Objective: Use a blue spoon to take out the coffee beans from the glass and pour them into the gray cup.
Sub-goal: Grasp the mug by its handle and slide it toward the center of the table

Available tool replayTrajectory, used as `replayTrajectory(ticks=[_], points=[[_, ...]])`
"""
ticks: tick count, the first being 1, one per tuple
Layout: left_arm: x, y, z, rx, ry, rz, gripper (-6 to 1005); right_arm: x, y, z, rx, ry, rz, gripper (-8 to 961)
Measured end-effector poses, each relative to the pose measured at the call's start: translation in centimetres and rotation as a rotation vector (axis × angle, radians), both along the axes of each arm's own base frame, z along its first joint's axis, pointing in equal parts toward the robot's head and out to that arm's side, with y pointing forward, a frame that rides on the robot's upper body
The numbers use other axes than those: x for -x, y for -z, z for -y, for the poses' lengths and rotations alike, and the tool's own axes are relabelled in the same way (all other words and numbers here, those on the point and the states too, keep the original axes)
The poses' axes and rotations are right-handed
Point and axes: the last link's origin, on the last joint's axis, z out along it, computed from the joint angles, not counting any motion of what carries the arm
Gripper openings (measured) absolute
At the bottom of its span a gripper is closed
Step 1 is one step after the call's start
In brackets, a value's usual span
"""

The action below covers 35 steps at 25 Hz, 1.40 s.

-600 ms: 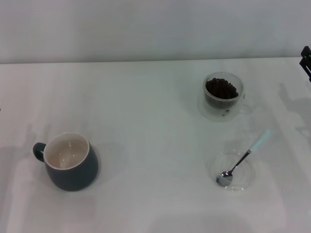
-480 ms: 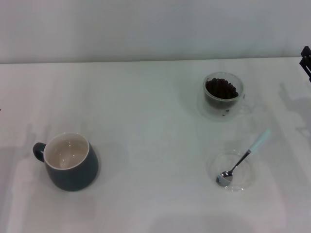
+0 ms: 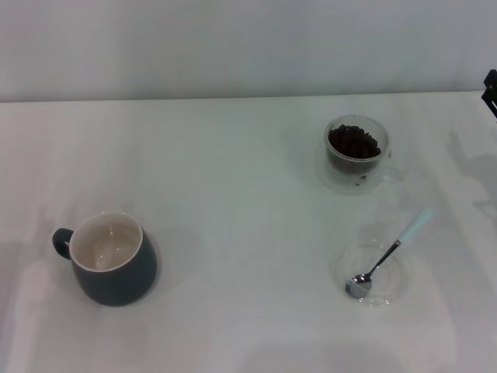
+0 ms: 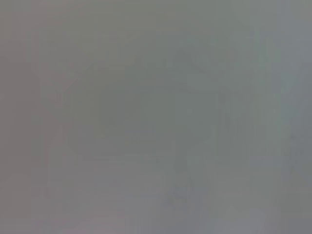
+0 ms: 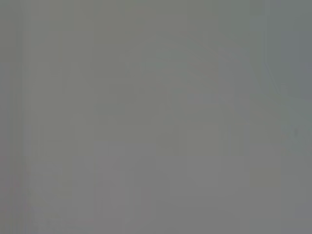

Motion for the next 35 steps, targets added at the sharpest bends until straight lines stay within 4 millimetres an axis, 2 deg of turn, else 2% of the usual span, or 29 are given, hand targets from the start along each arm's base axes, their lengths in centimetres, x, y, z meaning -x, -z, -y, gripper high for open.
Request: replayTrajectory(ticks=[2, 8, 13, 17, 19, 23, 27, 35], points=[[0.3, 0.0, 0.7, -0.003, -0.003, 0.0, 866, 0.2, -0.2, -0.2, -0.004, -0.006, 0.0, 816], [1.3, 0.1, 5.6, 0.046, 0.04, -0.057, 862, 0.6, -0.4, -0.9, -0.006, -0.02, 0.009, 817], [2.7, -0.6, 9.7, 0.125, 0.09, -0.182, 860, 1.1, -0.1, -2.1, 0.019, -0.004, 0.013, 817], [3.8, -1.2, 11.4, 0.202, 0.107, -0.264, 860, 1.0, 0.0, -2.2, 0.029, 0.009, 0.013, 817], [4.3, -1.6, 11.3, 0.226, 0.101, -0.279, 860, 0.8, 0.0, -2.1, 0.029, 0.013, 0.013, 817], [4.6, -1.7, 9.7, 0.282, 0.114, -0.306, 861, 0.5, 0.2, -1.8, 0.032, 0.022, 0.012, 816], [4.5, -1.0, 7.2, 0.355, 0.127, -0.342, 861, 0.2, 0.3, -1.4, 0.033, 0.032, 0.009, 816], [4.6, 0.1, 5.0, 0.435, 0.11, -0.379, 860, -0.2, 0.3, -0.8, 0.028, 0.04, -0.002, 816]])
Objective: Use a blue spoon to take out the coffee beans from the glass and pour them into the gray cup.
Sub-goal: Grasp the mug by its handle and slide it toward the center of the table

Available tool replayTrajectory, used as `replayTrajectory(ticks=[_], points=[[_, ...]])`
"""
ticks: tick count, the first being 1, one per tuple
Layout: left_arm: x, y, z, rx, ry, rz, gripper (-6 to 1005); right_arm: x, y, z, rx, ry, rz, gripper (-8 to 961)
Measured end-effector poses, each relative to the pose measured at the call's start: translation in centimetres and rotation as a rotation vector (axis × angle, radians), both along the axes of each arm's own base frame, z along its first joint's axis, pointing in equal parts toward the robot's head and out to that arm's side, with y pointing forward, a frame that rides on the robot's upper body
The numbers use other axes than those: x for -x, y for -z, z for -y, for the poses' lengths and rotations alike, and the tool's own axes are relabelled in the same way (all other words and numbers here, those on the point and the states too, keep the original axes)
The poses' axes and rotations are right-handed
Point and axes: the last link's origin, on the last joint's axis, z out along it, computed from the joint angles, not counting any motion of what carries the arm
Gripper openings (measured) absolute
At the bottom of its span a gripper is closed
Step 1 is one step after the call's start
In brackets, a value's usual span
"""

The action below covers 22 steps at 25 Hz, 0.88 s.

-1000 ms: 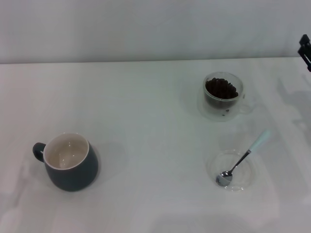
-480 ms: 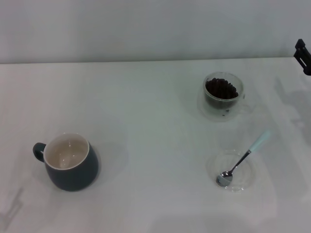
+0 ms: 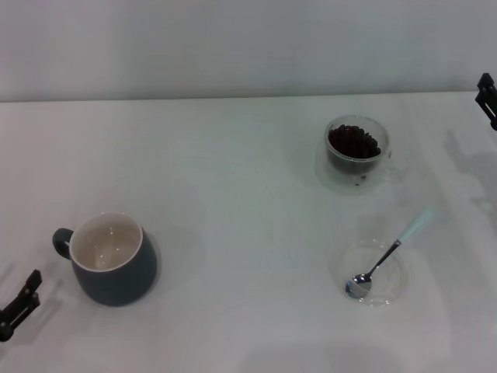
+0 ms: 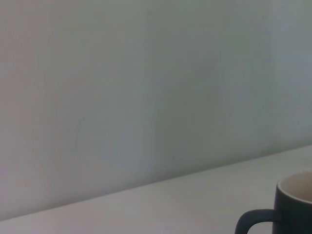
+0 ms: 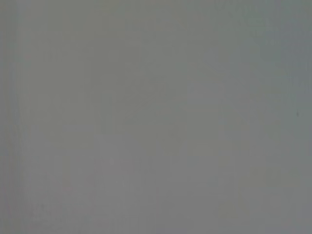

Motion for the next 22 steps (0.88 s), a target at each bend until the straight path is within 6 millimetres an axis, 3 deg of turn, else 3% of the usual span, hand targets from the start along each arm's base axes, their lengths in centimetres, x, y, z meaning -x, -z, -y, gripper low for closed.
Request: replayTrajectory(ticks=[22], points=[[-0.7, 1.2, -4.3, 0.059, -0.012, -0.069, 861, 0.1, 0.0, -0.1, -0.001, -0.004, -0.002, 817]])
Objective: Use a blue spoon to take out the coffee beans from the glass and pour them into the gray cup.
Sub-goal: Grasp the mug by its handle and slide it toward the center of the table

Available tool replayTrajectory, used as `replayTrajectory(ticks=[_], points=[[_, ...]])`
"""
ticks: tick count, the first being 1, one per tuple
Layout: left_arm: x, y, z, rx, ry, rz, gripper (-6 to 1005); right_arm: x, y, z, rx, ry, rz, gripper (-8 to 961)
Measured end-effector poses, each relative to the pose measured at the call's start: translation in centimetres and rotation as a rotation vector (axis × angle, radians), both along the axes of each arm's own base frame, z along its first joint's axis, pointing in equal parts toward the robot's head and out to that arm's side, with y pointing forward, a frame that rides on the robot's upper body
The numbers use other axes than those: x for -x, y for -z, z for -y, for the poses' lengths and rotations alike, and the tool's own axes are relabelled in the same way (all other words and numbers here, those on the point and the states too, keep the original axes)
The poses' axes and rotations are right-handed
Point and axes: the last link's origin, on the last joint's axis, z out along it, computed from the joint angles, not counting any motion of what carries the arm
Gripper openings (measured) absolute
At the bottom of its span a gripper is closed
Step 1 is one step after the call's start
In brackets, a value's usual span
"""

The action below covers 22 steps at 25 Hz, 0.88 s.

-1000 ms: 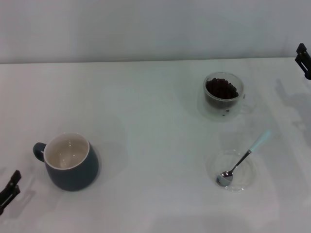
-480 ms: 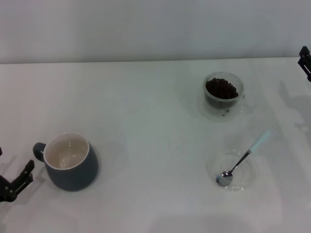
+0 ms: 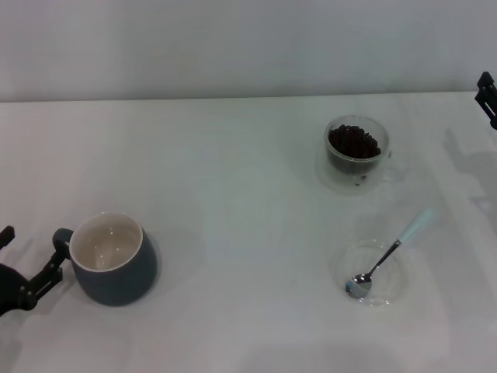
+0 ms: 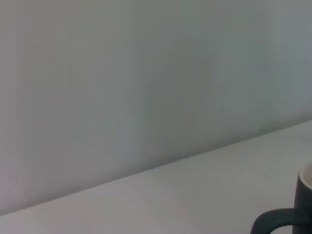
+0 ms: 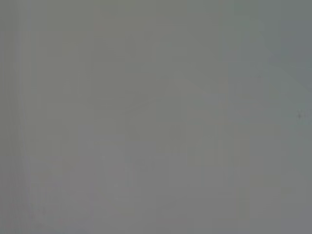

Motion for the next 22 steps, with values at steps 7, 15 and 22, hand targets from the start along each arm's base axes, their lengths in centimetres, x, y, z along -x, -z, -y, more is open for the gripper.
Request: replayTrajectory(ticks=[7, 15, 22], points=[[-0.7, 0.3, -1.1, 0.018, 0.026, -0.012, 860, 0.1, 0.1, -0.1, 0.0, -0.002, -0.001, 817], [-1.1, 0.9, -2.1, 0.036, 0.024, -0.028, 844, 0.2, 0.1, -0.1, 0.001, -0.004, -0.002, 816], [-2.1, 2.0, -2.2, 0.008, 0.092, -0.11, 709, 0.2, 0.1, -0.1, 0.001, -0.003, -0.003, 817]])
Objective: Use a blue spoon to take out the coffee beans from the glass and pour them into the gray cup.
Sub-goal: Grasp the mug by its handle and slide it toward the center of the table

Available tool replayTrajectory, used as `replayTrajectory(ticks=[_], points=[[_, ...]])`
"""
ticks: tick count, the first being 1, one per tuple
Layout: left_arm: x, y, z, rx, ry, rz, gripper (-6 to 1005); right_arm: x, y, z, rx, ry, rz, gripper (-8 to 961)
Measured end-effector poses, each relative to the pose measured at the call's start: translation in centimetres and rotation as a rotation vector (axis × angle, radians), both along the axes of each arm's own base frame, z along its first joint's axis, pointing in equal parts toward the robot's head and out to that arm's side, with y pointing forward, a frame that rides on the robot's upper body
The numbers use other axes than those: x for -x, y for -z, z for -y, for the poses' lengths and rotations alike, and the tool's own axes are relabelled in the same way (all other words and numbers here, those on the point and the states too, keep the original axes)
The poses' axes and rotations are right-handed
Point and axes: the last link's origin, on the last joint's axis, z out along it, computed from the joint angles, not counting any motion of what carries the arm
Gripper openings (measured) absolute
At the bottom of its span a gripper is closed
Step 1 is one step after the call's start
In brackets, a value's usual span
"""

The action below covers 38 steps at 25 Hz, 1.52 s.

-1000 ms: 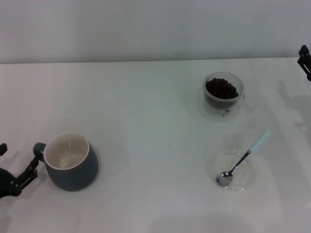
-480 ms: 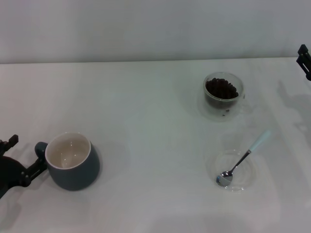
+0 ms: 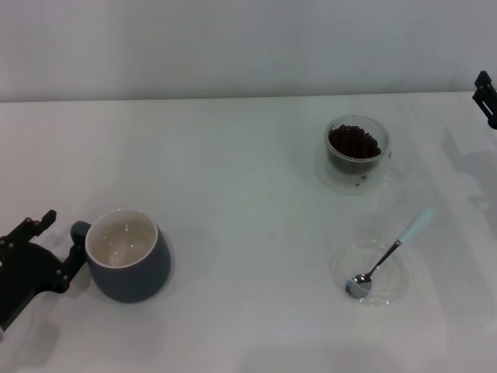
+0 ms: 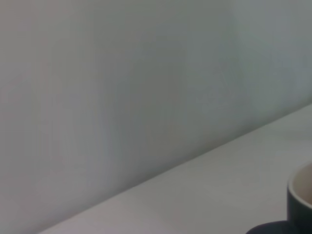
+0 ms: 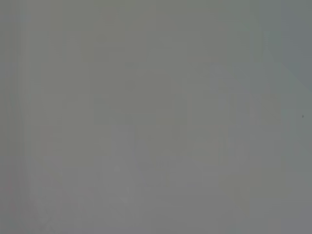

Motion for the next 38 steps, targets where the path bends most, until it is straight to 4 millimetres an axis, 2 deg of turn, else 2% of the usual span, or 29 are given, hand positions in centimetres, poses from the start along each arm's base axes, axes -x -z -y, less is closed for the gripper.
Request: replayTrajectory(ticks=[2, 13, 18, 24, 38], points=[[-0.1, 0.2, -0.1, -0.009, 0.003, -0.013, 641, 0.0, 0.0, 0.0, 0.0, 0.0, -0.001, 817], [-0.7, 0.8, -0.4, -0.007, 0.011, -0.014, 397, 0.0, 0.0, 0.0, -0.001, -0.001, -0.002, 816], [-1.3, 1.2, -0.6, -0.004, 0.02, 0.006, 164, 0.0, 0.0, 0.0, -0.001, -0.002, -0.002, 816], [-2.2, 1.8, -0.8, -0.002, 0.047, 0.012, 85, 0.1, 0.0, -0.1, -0.001, -0.003, -0.002, 816], [-6.5, 4.9, -2.2, 0.056, 0.126, 0.04, 85, 0.1, -0.1, -0.1, -0.001, -0.005, 0.0, 816]])
